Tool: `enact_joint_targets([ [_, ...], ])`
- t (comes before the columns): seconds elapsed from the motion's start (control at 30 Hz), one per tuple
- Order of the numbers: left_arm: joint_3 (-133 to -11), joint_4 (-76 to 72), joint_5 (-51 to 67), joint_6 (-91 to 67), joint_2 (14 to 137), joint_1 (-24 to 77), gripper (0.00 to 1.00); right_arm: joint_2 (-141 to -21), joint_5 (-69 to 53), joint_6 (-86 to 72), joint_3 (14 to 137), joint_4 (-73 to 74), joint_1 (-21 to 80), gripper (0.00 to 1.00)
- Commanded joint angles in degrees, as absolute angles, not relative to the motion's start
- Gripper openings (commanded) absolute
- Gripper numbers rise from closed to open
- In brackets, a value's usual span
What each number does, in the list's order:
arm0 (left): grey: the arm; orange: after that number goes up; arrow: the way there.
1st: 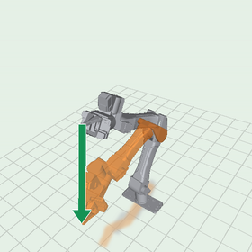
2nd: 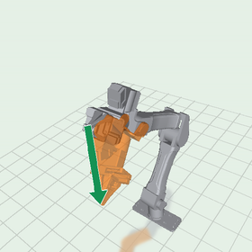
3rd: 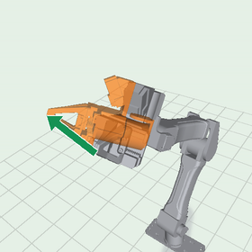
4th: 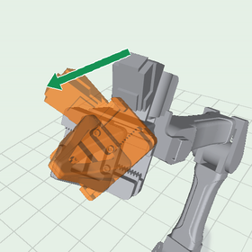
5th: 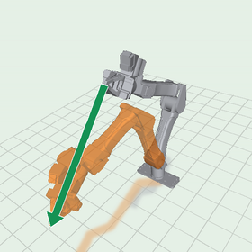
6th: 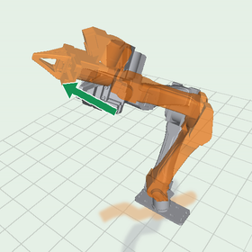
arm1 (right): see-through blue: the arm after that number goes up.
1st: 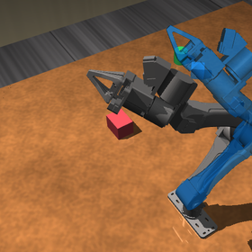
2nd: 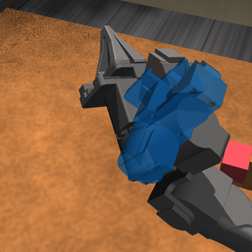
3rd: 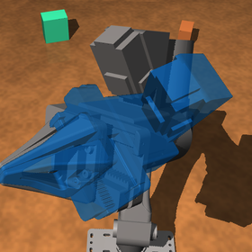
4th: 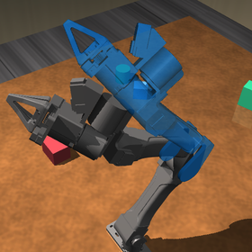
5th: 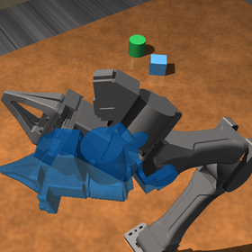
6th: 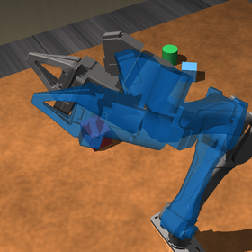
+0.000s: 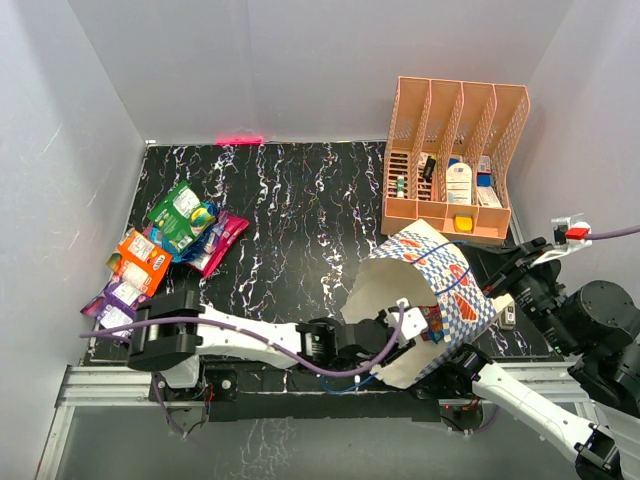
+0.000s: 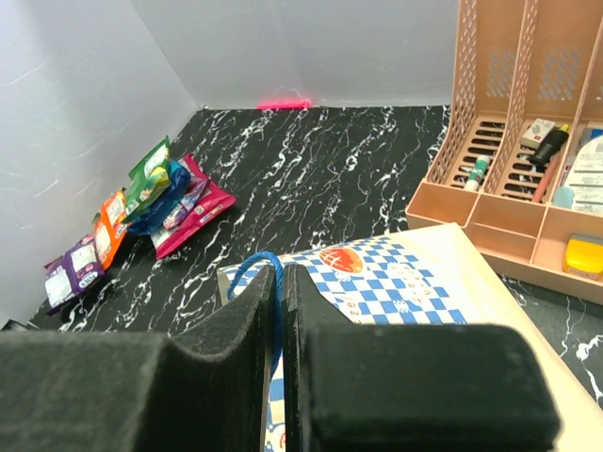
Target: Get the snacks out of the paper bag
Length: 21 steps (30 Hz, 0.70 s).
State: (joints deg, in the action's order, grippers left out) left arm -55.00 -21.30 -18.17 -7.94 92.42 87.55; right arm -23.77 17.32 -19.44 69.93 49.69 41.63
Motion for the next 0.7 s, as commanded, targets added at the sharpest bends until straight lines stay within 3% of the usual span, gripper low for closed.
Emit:
enact_joint_targets([
  [0.0,-58.69,-28.22,-23.23,-0.10,97.00,87.72,0.33,-25.53,15.86,-17.33,71.11,41.16,41.92,0.07],
  [0.13,-61.69,-26.21,-27.70,-8.41,100.85,87.29,0.23,-26.71,15.26,-16.81,71.21,39.89,41.90,0.07],
  [0.37,-60.82,-24.10,-25.82,-27.55,102.65,85.55,0.20,-27.32,14.55,-16.64,69.30,35.22,41.90,0.07],
  [0.67,-57.33,-18.42,-17.30,-34.27,99.24,76.11,0.20,-30.19,13.70,-16.34,65.19,23.30,41.84,0.07],
])
